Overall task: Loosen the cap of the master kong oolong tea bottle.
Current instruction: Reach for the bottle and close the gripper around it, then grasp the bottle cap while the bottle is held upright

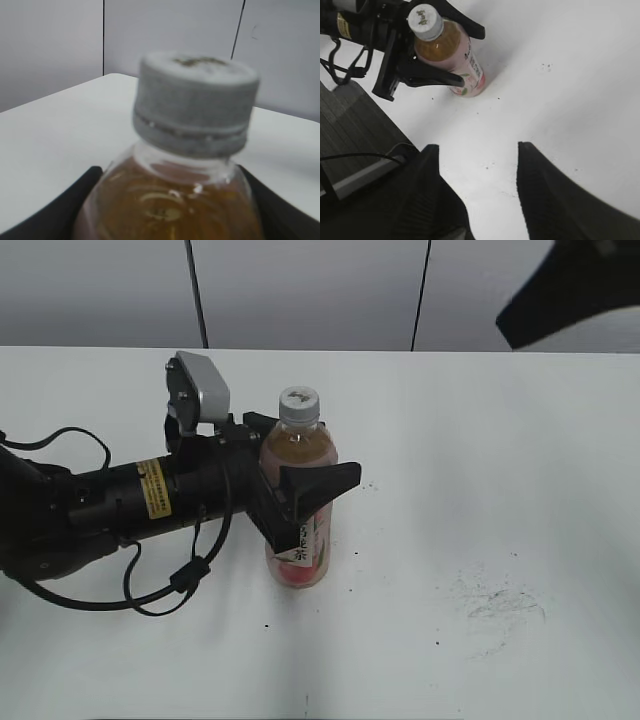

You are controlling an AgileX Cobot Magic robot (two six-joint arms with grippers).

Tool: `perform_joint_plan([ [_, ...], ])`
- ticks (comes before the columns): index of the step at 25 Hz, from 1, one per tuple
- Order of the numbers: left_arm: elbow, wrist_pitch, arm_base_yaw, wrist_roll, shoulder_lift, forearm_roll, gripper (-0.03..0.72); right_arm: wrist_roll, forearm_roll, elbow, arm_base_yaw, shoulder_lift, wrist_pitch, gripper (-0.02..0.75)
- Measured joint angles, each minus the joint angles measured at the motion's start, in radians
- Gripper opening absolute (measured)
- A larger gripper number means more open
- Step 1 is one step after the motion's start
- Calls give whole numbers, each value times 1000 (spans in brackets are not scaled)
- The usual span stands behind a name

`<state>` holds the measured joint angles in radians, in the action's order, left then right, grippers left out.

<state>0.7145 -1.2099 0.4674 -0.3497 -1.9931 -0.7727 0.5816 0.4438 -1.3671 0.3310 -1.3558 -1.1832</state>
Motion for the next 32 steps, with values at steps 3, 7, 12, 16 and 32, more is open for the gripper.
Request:
perform_joint_plan([
  [3, 0, 0, 0, 0, 0, 0, 447, -120, -170, -156, 109, -113, -22, 378],
  [7, 0, 0, 0, 0, 0, 0, 447, -327, -363, -327, 252, -237, -26, 378],
  [12, 0, 0, 0, 0, 0, 0, 447, -526, -547, -386, 411, -344, -27, 379],
  [16, 0, 0, 0, 0, 0, 0, 447, -674, -519, -386, 475, -409, -29, 386],
  [32, 0, -1, 0, 0, 0, 0, 447, -769, -462, -391, 482, -498, -35, 384],
])
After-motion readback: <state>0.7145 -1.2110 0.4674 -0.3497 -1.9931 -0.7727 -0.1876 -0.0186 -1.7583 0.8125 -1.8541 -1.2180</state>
